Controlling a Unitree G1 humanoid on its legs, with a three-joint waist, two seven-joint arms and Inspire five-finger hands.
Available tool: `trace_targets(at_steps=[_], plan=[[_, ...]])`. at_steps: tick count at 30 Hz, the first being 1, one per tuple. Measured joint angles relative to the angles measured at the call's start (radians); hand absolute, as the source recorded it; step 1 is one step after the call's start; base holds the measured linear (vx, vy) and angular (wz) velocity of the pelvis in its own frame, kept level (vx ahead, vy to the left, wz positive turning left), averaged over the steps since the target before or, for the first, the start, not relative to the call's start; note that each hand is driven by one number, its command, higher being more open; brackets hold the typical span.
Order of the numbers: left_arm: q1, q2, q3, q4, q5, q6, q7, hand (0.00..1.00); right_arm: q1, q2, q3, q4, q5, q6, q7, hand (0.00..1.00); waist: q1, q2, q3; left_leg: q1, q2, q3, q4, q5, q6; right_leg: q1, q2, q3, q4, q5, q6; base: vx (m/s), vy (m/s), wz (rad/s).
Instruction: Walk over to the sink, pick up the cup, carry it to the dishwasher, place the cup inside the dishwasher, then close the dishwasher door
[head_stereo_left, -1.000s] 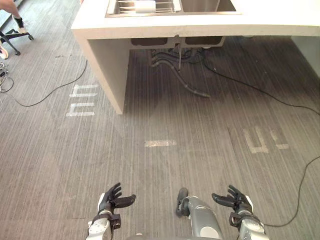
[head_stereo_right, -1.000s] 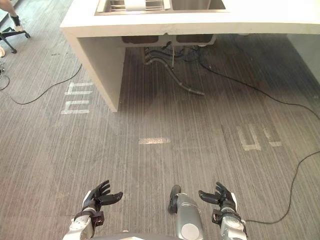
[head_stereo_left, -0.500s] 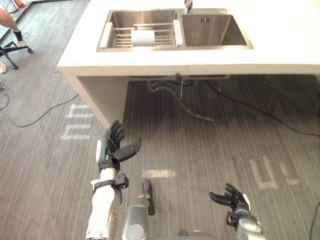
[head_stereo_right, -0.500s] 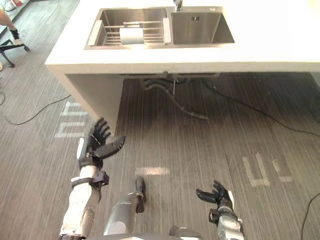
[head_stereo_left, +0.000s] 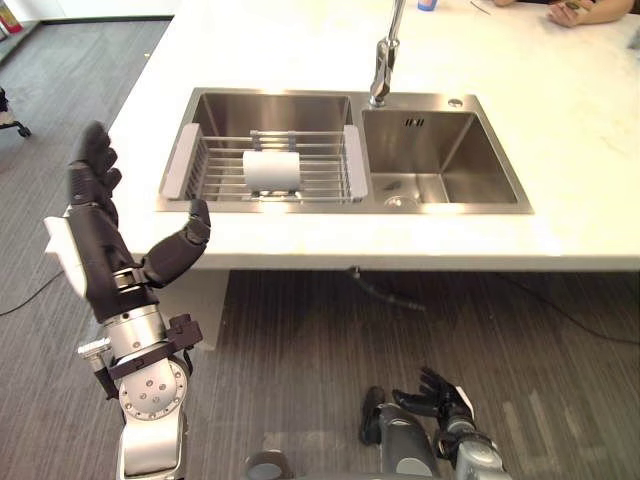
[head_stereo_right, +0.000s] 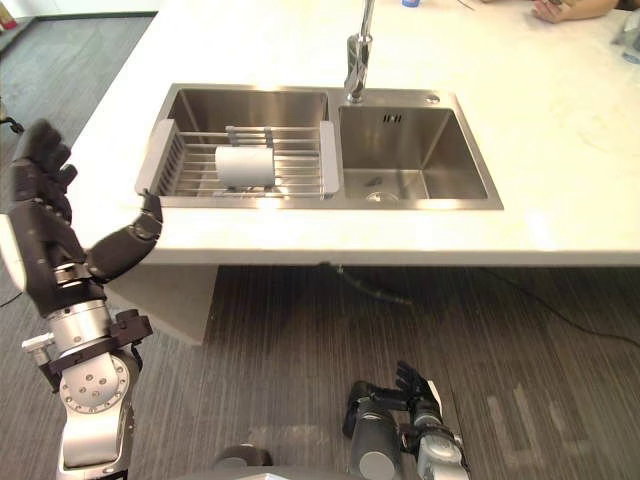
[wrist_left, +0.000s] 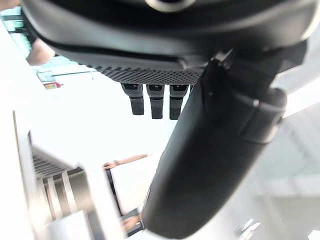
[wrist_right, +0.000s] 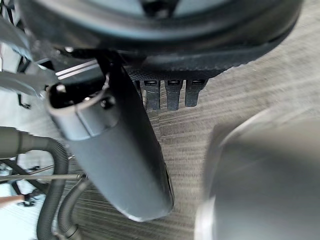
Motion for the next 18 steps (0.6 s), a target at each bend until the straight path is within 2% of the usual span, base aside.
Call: trace_targets(at_steps=[2,3,4,5,7,9,10,11,12,13,14,16,18], plan=[[-0.026,0.017,-0.020,0.026,0.032,0.003,-0.031,0.90,0.008,-0.023,-0.002,-0.001,0.000,0.000,0.005,0.90,-0.011,0.021,-0.002,-0.037,0.025,-0.018,0.092,0.010,-0.013,0.019,0.002,-0.036,0.018,-0.036,-0.015,0.44,-0.253,0.40],[-0.068,0.042,-0.050,0.058,0.058,0.007,-0.074,0.90,0.018,-0.048,-0.005,-0.002,0.000,0.001,0.014,0.90,-0.020,0.047,0.005,-0.093,0.067,-0.035,0.236,0.051,-0.030,0.083,0.022,-0.076,-0.016,-0.050,-0.027,0.44,-0.246,0.56],[-0.096,0.078,-0.074,0.077,0.077,0.012,-0.113,0.90,0.031,-0.057,-0.007,-0.007,0.000,0.002,0.018,0.90,-0.019,0.049,0.007,-0.144,0.098,-0.032,0.383,0.074,-0.031,0.169,0.040,-0.088,-0.091,-0.051,-0.028,0.51,-0.277,0.50],[-0.110,0.110,-0.094,0.077,0.083,0.012,-0.127,0.90,0.050,-0.058,-0.016,-0.029,0.000,0.002,0.019,0.90,-0.020,0.045,0.009,-0.170,0.107,-0.024,0.456,0.067,-0.021,0.233,0.048,-0.098,-0.142,-0.049,-0.025,0.31,-0.140,0.26],[-0.135,0.156,-0.110,0.073,0.098,-0.006,-0.150,0.90,0.088,-0.069,-0.040,-0.071,0.000,-0.006,0.020,0.90,-0.024,0.038,0.008,-0.224,0.114,0.010,0.492,0.039,-0.006,0.321,0.050,-0.116,-0.220,-0.046,-0.020,0.32,-0.103,0.22],[-0.163,0.185,-0.110,0.064,0.104,-0.019,-0.155,0.90,0.087,-0.075,-0.048,-0.070,0.002,-0.011,0.020,0.90,-0.018,0.038,-0.003,-0.285,0.108,0.051,0.388,0.023,0.014,0.352,0.045,-0.118,-0.262,-0.039,-0.010,0.32,-0.016,0.04],[-0.182,0.203,-0.110,0.060,0.118,-0.022,-0.162,0.90,0.082,-0.076,-0.048,-0.070,0.002,-0.012,0.020,0.90,-0.011,0.037,-0.003,-0.313,0.083,0.053,0.255,0.032,0.022,0.357,0.037,-0.115,-0.279,-0.033,0.000,0.22,0.090,-0.06],[-0.191,0.212,-0.110,0.061,0.123,-0.023,-0.169,0.90,0.079,-0.077,-0.048,-0.067,0.002,-0.013,0.022,0.90,-0.010,0.042,-0.006,-0.319,0.053,0.050,0.086,0.111,0.041,0.360,0.035,-0.112,-0.285,-0.032,0.004,0.22,0.118,-0.08],[-0.190,0.214,-0.111,0.063,0.128,-0.022,-0.174,0.90,0.082,-0.076,-0.047,-0.066,0.002,-0.013,0.025,0.90,-0.010,0.050,-0.011,-0.315,0.044,0.042,0.004,0.203,0.049,0.364,0.039,-0.110,-0.287,-0.031,0.005,0.24,0.153,-0.19],[-0.186,0.228,-0.118,0.071,0.138,-0.022,-0.177,0.90,0.087,-0.058,-0.046,-0.056,0.002,-0.011,0.030,0.90,-0.010,0.059,-0.028,-0.300,0.041,0.033,-0.064,0.296,0.022,0.377,0.057,-0.096,-0.295,-0.041,0.036,0.25,0.136,-0.10],[-0.185,0.255,-0.119,0.079,0.147,-0.012,-0.187,0.90,0.090,-0.019,-0.042,-0.052,0.002,-0.011,0.034,0.90,-0.014,0.020,-0.031,-0.280,0.008,0.038,-0.099,0.305,0.031,0.383,0.033,-0.091,-0.309,-0.038,0.043,0.23,0.121,-0.08],[-0.184,0.295,-0.122,0.095,0.173,-0.004,-0.202,0.90,0.096,0.016,-0.040,-0.047,0.002,-0.011,0.045,0.90,-0.012,-0.014,-0.038,-0.262,-0.018,0.055,-0.143,0.312,0.041,0.384,0.010,-0.074,-0.329,-0.037,0.046,0.16,0.083,0.01],[-0.179,0.331,-0.123,0.123,0.194,0.005,-0.222,0.90,0.097,0.025,-0.039,-0.047,0.001,-0.011,0.049,0.90,-0.013,-0.019,-0.040,-0.238,-0.042,0.070,-0.177,0.318,0.050,0.391,-0.009,-0.051,-0.345,-0.031,0.054,0.11,0.101,-0.07]])
